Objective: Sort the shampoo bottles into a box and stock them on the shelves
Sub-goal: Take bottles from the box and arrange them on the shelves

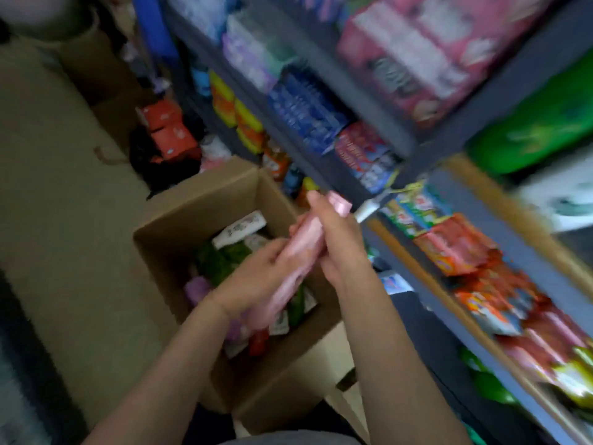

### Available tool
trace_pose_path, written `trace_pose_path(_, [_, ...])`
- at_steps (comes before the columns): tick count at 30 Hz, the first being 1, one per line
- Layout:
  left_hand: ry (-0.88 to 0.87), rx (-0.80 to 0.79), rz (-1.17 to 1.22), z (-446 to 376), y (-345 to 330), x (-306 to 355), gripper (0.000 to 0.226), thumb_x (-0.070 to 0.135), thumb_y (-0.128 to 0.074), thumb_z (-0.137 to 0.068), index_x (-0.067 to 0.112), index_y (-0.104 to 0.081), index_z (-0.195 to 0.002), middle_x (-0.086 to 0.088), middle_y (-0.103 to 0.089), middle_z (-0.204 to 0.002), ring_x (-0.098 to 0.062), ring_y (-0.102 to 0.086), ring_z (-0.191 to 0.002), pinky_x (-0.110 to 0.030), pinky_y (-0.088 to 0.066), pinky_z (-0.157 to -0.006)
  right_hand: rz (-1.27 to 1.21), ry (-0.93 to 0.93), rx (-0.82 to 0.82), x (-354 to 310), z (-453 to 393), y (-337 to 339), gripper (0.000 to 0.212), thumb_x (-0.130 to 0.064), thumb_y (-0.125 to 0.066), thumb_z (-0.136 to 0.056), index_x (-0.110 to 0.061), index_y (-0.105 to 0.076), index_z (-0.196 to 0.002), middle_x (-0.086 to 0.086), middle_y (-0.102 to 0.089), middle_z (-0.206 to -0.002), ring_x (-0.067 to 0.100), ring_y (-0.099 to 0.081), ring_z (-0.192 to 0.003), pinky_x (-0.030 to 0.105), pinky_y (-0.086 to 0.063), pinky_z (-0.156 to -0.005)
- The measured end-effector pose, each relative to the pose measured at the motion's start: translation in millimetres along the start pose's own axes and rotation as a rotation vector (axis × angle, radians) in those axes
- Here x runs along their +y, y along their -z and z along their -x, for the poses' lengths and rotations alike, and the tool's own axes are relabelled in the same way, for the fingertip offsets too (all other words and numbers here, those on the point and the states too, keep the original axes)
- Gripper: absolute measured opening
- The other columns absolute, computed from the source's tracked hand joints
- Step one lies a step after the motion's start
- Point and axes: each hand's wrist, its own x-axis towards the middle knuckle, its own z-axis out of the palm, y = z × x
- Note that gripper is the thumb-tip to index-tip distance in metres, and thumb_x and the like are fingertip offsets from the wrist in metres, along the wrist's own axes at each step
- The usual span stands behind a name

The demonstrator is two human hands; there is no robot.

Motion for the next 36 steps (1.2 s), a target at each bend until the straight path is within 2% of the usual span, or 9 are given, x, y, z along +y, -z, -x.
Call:
trace_pose_path(2, [-0.151, -0.076, -0.116, 5.5, -29.7, 29.0, 0.07, 0.058, -0.081, -0.058, 0.027, -0.061, -0.118, 0.009, -0.069, -0.117, -0.004, -0.064, -0.108, -0.031, -0.052, -0.095, -0.032, 0.103, 0.086, -43.9, 23.9, 18.7, 0.024, -0.03, -0.079, -0.081, -0.014, -0.062, -0.085, 0.01, -0.064, -0.065, 0.02, -0.062, -0.057, 0.03, -0.053, -0.057])
trace_pose_path(5, [-0.28, 0.008, -0.191, 11.2, -68.1, 76.5, 0.065, 0.059, -0.08, -0.051, 0.028, -0.061, -0.105, 0.008, -0.072, -0.102, -0.012, -0.068, -0.096, -0.046, -0.055, -0.087, 0.043, 0.254, 0.171, -85.3, 53.8, 61.2, 0.044, -0.048, -0.084, -0.067, -0.018, -0.067, -0.094, 0.006, -0.074, -0.086, 0.02, -0.071, -0.075, 0.037, -0.059, -0.072])
trace_pose_path(8, [-0.358, -0.05, -0.176, 21.9, -108.7, 126.1, 0.042, 0.043, -0.083, -0.067, 0.035, -0.064, -0.104, 0.011, -0.073, -0.095, -0.002, -0.069, -0.088, -0.028, -0.056, -0.078, 0.261, 0.367, 0.157, -113.5, 85.0, 107.0, 0.039, -0.047, -0.082, -0.071, -0.024, -0.068, -0.1, -0.002, -0.075, -0.095, 0.012, -0.071, -0.087, 0.038, -0.059, -0.082])
trace_pose_path(10, [-0.43, -0.073, -0.197, 26.3, -135.9, 155.1, 0.033, 0.024, -0.081, -0.077, 0.038, -0.062, -0.101, 0.013, -0.072, -0.088, 0.006, -0.067, -0.083, -0.011, -0.05, -0.066, 0.346, 0.451, 0.179, -129.2, 108.5, 136.8, 0.032, -0.041, -0.083, -0.074, -0.025, -0.066, -0.095, -0.006, -0.072, -0.088, 0.0, -0.066, -0.078, 0.028, -0.057, -0.076])
trace_pose_path(13, [-0.574, -0.178, -0.244, 34.3, -182.5, 194.8, 0.039, 0.026, -0.08, -0.069, 0.038, -0.062, -0.101, 0.016, -0.072, -0.089, 0.004, -0.067, -0.081, -0.01, -0.05, -0.065, 0.485, 0.617, 0.416, -147.8, 142.0, 181.8, 0.038, -0.048, -0.083, -0.073, -0.024, -0.06, -0.091, -0.005, -0.063, -0.082, 0.003, -0.058, -0.07, 0.023, -0.048, -0.062])
trace_pose_path(17, [-0.725, -0.38, -0.245, 49.5, -246.7, 230.2, 0.041, -0.001, -0.073, -0.078, 0.023, -0.063, -0.11, -0.027, -0.067, -0.087, -0.017, -0.06, -0.067, -0.021, -0.05, -0.06, 0.63, 0.779, 0.751, -166.3, 174.3, 232.6, 0.054, -0.062, -0.073, -0.067, -0.02, -0.057, -0.096, -0.003, -0.058, -0.089, 0.012, -0.058, -0.077, 0.032, -0.05, -0.064])
trace_pose_path(23, [-0.856, -0.419, -0.302, 37.6, -306.7, 246.7, 0.038, 0.018, -0.074, -0.081, 0.035, -0.064, -0.114, 0.011, -0.07, -0.111, -0.003, -0.065, -0.102, -0.027, -0.053, -0.088, 0.696, 0.906, 1.047, -173.4, 192.6, 279.2, 0.052, -0.056, -0.072, -0.071, -0.016, -0.057, -0.1, -0.005, -0.056, -0.095, 0.005, -0.052, -0.08, 0.01, -0.04, -0.061])
trace_pose_path(30, [-0.739, -0.39, -0.466, 5.8, -343.2, 246.7, 0.016, 0.016, -0.068, -0.088, 0.029, -0.06, -0.093, 0.008, -0.068, -0.091, -0.015, -0.065, -0.092, -0.021, -0.047, -0.073, 0.776, 0.811, 1.077, -173.2, 162.9, 307.5, 0.058, -0.048, -0.078, -0.078, -0.01, -0.056, -0.115, 0.003, -0.061, -0.106, 0.012, -0.056, -0.081, 0.02, -0.041, -0.064])
trace_pose_path(36, [-0.621, -0.497, -0.36, -5.2, -352.4, 256.4, 0.021, 0.025, -0.07, -0.091, 0.025, -0.06, -0.109, 0.004, -0.069, -0.096, -0.015, -0.068, -0.086, -0.028, -0.059, -0.07, 0.71, 0.887, 1.087, -161.0, 150.1, 317.1, 0.039, -0.025, -0.063, -0.096, -0.007, -0.05, -0.128, 0.007, -0.062, -0.116, 0.016, -0.064, -0.08, 0.008, -0.038, -0.058])
